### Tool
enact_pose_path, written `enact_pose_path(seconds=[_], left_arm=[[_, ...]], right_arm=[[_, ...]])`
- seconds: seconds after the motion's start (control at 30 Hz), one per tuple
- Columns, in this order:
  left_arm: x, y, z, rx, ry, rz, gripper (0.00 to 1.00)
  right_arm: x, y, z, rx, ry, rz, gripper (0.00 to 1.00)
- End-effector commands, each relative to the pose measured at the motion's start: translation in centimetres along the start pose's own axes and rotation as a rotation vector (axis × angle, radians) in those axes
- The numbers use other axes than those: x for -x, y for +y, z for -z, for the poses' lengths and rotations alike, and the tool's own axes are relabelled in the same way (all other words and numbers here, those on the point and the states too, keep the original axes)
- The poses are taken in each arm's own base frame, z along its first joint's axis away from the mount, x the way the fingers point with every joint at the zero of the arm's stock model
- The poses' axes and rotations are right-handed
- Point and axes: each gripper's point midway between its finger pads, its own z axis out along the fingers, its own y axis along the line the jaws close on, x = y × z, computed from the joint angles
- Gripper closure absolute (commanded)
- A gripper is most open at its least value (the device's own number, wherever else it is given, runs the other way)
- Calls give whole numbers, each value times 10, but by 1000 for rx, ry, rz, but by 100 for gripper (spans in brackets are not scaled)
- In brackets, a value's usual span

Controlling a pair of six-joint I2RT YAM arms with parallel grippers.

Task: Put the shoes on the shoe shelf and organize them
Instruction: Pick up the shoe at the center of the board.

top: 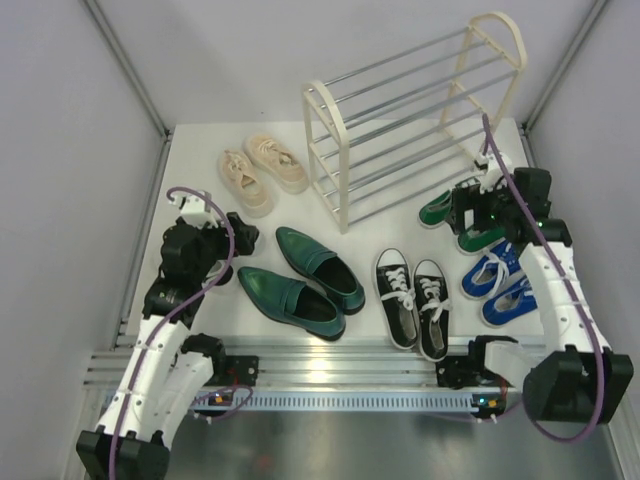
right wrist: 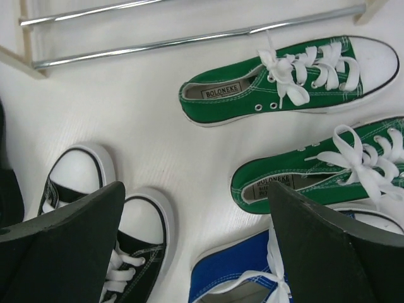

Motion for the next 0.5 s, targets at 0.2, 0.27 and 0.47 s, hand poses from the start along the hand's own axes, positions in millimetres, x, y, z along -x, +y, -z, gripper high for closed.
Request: enact_pose_path(seconds=[0.2, 0.27, 0.47], left_arm=[[15, -5, -3, -27, -55, -24, 2], [14, -7, -4, -41, -47, -29, 2], [12, -9, -5, -55, -35, -36, 2]], right_arm=[[10, -51, -54, -121, -17, -491, 20], [11, -52, -65, -103, -42, -515, 21], [5, -64, -98, -127, -55, -647, 22]])
